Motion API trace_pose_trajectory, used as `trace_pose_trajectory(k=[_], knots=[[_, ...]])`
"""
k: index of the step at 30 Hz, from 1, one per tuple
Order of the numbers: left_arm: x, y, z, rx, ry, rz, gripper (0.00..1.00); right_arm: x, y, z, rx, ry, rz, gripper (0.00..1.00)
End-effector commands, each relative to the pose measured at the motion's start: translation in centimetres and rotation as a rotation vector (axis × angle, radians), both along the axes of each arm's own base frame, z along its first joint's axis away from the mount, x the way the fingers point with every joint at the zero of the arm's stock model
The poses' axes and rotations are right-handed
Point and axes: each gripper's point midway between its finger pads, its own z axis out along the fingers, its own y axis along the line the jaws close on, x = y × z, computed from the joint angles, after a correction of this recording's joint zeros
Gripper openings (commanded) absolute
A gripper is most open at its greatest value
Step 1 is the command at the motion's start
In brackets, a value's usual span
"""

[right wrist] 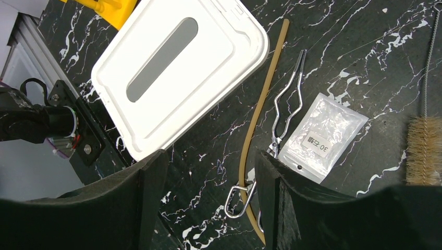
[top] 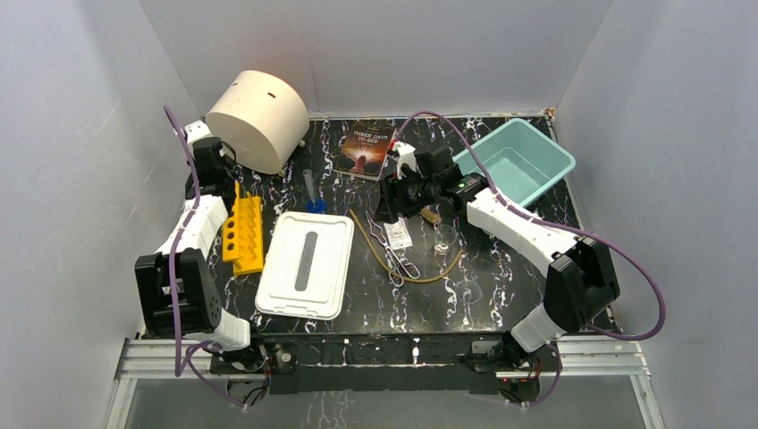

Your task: Organize the chemistry lab equipment

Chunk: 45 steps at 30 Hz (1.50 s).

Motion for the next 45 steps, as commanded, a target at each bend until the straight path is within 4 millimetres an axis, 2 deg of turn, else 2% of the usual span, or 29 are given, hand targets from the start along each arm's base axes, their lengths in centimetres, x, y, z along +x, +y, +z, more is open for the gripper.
trace_pose_trajectory(k=[1,12,18,25,33,37,41,45], knots=[[0.8,0.5,0.5,0.001,-0.048,0.01,0.1,0.7,0.4,1.6,0.047,-0.052,0.001,0.69],[1.0,0.6,-1.7,0.016,0.005,-0.018,0.12,1.3,0.2,2.8,0.051,-0.064,-0.02,0.7],[1.0,0.1,-1.8,0.012,-0.04,-0.048,0.14,1.4,-0.3,2.7,0.048,-0.065,-0.046,0.7],[0.0,0.0,-2.0,0.034,-0.079,-0.049,0.17,1.7,-0.8,3.0,0.049,-0.068,-0.08,0.7],[-0.5,-0.1,-2.1,0.05,-0.063,-0.073,0.22,1.7,-1.2,2.8,0.061,-0.049,-0.103,0.7],[-0.3,-0.4,-0.9,0.042,-0.08,-0.081,0.37,1.7,-1.4,2.9,0.065,-0.049,-0.105,0.7],[-0.3,-0.3,2.0,0.044,-0.131,-0.072,0.65,1.6,-1.5,3.0,0.068,-0.05,-0.105,0.7],[-0.8,-0.2,5.1,0.044,-0.128,-0.061,0.81,1.7,-1.4,3.4,0.075,-0.055,-0.104,0.7]])
